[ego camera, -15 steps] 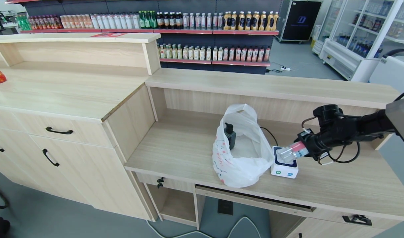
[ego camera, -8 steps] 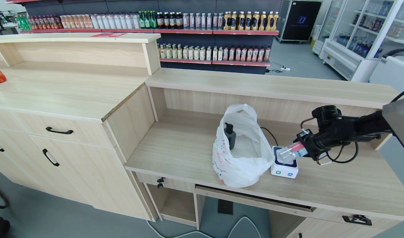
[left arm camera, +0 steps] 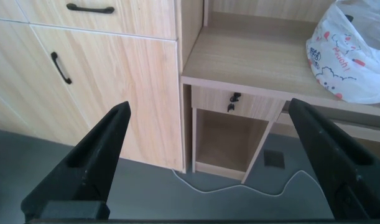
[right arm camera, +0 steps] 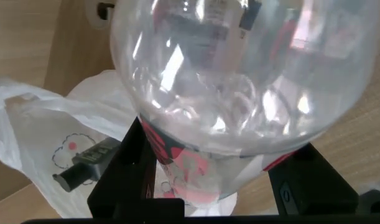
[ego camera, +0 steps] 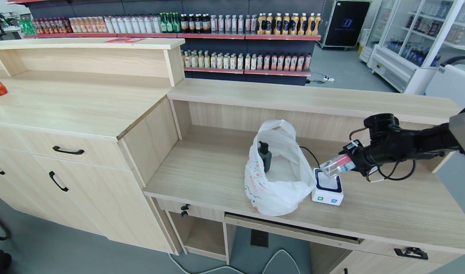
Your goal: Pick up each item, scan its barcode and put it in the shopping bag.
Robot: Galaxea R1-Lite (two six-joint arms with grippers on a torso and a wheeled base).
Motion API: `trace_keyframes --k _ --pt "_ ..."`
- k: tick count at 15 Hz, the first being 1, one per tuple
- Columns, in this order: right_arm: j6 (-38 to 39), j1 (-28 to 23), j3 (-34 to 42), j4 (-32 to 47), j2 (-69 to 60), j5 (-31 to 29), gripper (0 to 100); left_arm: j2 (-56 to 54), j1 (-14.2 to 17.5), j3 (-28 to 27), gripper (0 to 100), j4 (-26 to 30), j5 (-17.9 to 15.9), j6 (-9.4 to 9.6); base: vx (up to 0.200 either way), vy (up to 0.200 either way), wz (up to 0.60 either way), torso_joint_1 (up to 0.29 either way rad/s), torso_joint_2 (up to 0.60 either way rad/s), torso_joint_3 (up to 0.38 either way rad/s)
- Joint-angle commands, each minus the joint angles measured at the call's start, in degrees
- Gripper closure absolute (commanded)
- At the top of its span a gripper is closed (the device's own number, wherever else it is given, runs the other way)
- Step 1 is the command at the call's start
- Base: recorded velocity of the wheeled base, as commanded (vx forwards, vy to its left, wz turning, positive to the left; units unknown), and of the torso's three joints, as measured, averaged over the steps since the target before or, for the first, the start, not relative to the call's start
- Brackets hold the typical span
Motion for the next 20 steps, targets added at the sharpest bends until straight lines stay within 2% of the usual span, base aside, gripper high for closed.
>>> trace_keyframes --k 1,3,4,5,6,7,8,9,11,15,16,17,18,19,20 --pt "-2.33 0.60 1.47 -1.14 -1.92 -0.03 100 -0.02 0.00 0.00 0 0.00 0.02 -0.01 0.000 0.000 0.00 0.000 0.00 0.000" --pt "-9.98 1.40 3.32 -2.28 -4.21 -0.47 100 -0.02 0.00 0.00 0 0.00 0.02 -0.01 0.000 0.000 0.00 0.000 0.00 0.000" --pt "-16.66 2.10 5.25 -2.37 -6.67 -2.05 100 -0.02 0.00 0.00 0 0.00 0.02 -0.01 0.000 0.000 0.00 0.000 0.00 0.000" --pt "-28.70 2.54 9.74 -2.37 -11.42 -4.86 100 -0.02 0.00 0.00 0 0.00 0.02 -0.01 0.000 0.000 0.00 0.000 0.00 0.000" --pt "-34.06 2.54 11.93 -2.64 -13.79 -5.83 100 -0.02 0.00 0.00 0 0.00 0.02 -0.01 0.000 0.000 0.00 0.000 0.00 0.000" --pt "-45.93 2.45 17.65 -5.27 -19.15 -6.45 100 -0.02 0.00 0.00 0 0.00 0.02 -0.01 0.000 0.000 0.00 0.000 0.00 0.000" --pt "-55.24 1.92 22.48 -11.34 -22.58 -6.45 100 -0.02 0.00 0.00 0 0.00 0.02 -0.01 0.000 0.000 0.00 0.000 0.00 0.000" --pt "-61.57 1.22 26.61 -18.19 -24.07 -6.45 100 -0.02 0.00 0.00 0 0.00 0.02 -0.01 0.000 0.000 0.00 0.000 0.00 0.000" --pt "-67.72 1.22 32.94 -29.09 -24.78 -6.01 100 -0.02 0.00 0.00 0 -0.09 0.02 -0.01 0.000 0.000 0.00 0.000 0.00 0.000" --pt "-68.34 1.22 35.49 -34.72 -23.81 -3.11 100 -0.02 0.00 0.00 0 0.00 0.02 -0.01 0.000 0.000 0.45 0.003 0.00 0.002" --pt "-67.90 1.40 36.37 -37.53 -22.75 -1.26 100 -0.02 0.00 0.00 0 0.00 0.02 -0.01 0.000 0.000 0.60 0.002 0.00 -0.002" --pt "-68.43 1.40 37.16 -39.29 -21.61 3.13 100 -0.02 0.00 0.00 0 0.00 0.02 -0.01 0.000 0.000 0.60 -0.002 0.00 -0.002" --pt "-68.87 1.40 37.86 -40.34 -20.91 4.98 100 -0.02 0.00 0.00 0 0.00 0.02 -0.01 0.000 0.000 0.00 0.000 0.00 0.000" --pt "-70.27 1.31 39.88 -45.53 -18.18 9.81 100 -0.02 0.00 0.00 0 0.00 0.02 -0.01 0.000 0.000 0.00 0.000 0.00 0.000" --pt "-70.45 1.22 40.41 -46.23 -17.13 12.10 100 -0.02 0.00 0.00 0 0.00 0.02 -0.01 0.000 0.000 0.00 0.000 0.00 0.000"
